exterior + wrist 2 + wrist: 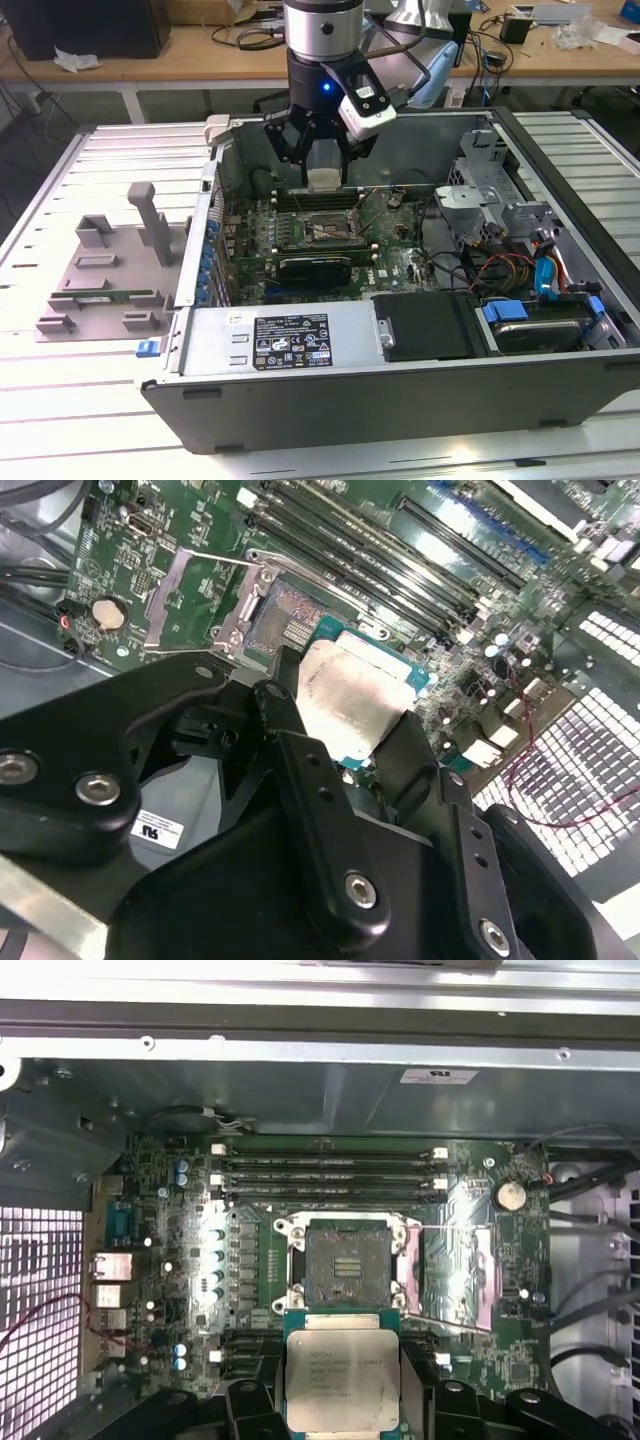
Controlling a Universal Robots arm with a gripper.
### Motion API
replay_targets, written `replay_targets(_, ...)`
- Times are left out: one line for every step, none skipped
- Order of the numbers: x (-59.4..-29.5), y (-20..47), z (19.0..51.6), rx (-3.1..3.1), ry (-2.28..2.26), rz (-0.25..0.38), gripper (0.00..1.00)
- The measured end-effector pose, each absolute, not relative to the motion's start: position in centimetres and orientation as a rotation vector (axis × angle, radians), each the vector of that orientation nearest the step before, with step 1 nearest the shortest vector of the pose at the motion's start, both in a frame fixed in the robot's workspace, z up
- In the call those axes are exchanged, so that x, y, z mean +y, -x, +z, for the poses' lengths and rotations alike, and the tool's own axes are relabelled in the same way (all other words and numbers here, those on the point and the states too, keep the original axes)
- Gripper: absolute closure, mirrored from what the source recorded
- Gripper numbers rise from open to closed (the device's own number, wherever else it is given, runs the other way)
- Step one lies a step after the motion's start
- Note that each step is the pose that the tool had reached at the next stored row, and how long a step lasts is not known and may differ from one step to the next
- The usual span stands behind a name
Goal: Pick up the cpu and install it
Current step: 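Pick up the cpu and move it towards the insertion slot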
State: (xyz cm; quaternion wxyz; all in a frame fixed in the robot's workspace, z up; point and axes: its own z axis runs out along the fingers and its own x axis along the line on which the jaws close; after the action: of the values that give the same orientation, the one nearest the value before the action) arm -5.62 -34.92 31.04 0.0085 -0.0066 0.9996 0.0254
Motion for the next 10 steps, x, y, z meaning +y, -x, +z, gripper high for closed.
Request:
replay_targets(-34.9, 5.6, 30.9, 3.123, 0.022, 0.08, 0.45)
replay_targets(-34.7, 5.6, 30.6, 3.123, 0.025, 0.08, 0.45)
replay_targets(-34.5, 5.5, 30.3, 3.124, 0.027, 0.079, 0.45)
replay_targets(-34.3, 5.5, 30.1, 3.124, 0.028, 0.08, 0.45)
replay_targets(-34.2, 5.4, 30.0, 3.124, 0.029, 0.08, 0.45)
replay_targets(-34.1, 5.4, 29.9, 3.124, 0.029, 0.08, 0.45)
replay_targets(-34.0, 5.3, 29.7, 3.124, 0.03, 0.08, 0.45)
replay_targets(-33.9, 5.3, 29.6, 3.124, 0.03, 0.08, 0.45)
replay_targets(-33.8, 5.2, 29.5, 3.124, 0.03, 0.08, 0.45)
replay_targets(-33.8, 5.2, 29.4, 3.124, 0.03, 0.08, 0.45)
